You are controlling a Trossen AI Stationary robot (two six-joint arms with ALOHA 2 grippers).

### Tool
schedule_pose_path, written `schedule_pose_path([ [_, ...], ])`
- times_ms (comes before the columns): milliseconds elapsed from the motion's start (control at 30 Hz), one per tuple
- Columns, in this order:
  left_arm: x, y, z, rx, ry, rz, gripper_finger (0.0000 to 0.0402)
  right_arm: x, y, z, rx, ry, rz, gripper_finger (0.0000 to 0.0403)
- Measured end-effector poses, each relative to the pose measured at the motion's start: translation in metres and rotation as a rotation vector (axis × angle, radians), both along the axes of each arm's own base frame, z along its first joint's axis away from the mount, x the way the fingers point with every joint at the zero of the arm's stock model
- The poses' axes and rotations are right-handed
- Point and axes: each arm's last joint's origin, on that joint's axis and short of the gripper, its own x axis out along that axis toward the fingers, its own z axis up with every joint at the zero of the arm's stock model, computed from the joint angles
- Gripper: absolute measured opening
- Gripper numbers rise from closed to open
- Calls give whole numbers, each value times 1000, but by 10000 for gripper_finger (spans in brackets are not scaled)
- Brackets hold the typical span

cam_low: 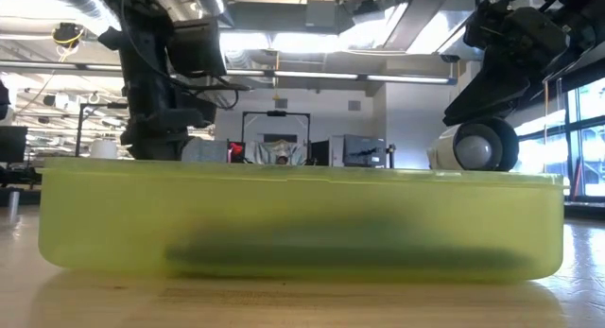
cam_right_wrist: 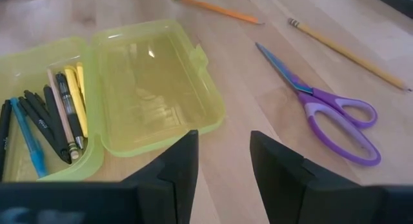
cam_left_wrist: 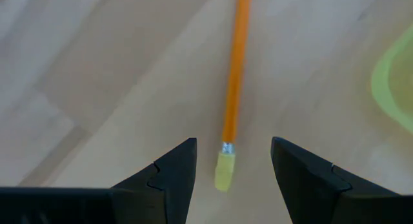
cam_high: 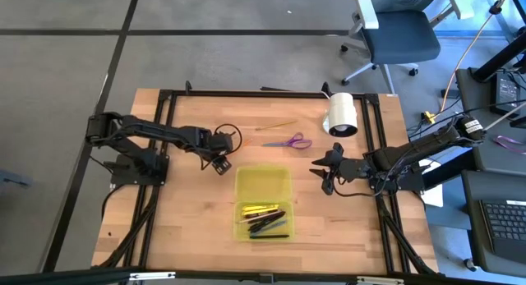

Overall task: Pick & place school supplies into a supply box
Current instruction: Put the orange pencil into the yellow supply box

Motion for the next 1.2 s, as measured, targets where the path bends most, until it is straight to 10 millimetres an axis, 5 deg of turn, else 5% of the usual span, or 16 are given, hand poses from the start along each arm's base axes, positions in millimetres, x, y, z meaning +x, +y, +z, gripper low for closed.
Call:
schedule_pose_path([
  [467,8,-6,-29,-62,120,13,183,0,0,0,-2,5,0,144],
  [1200,9,-6,-28,-53,125,18,22,0,0,0,-5,6,2,144],
])
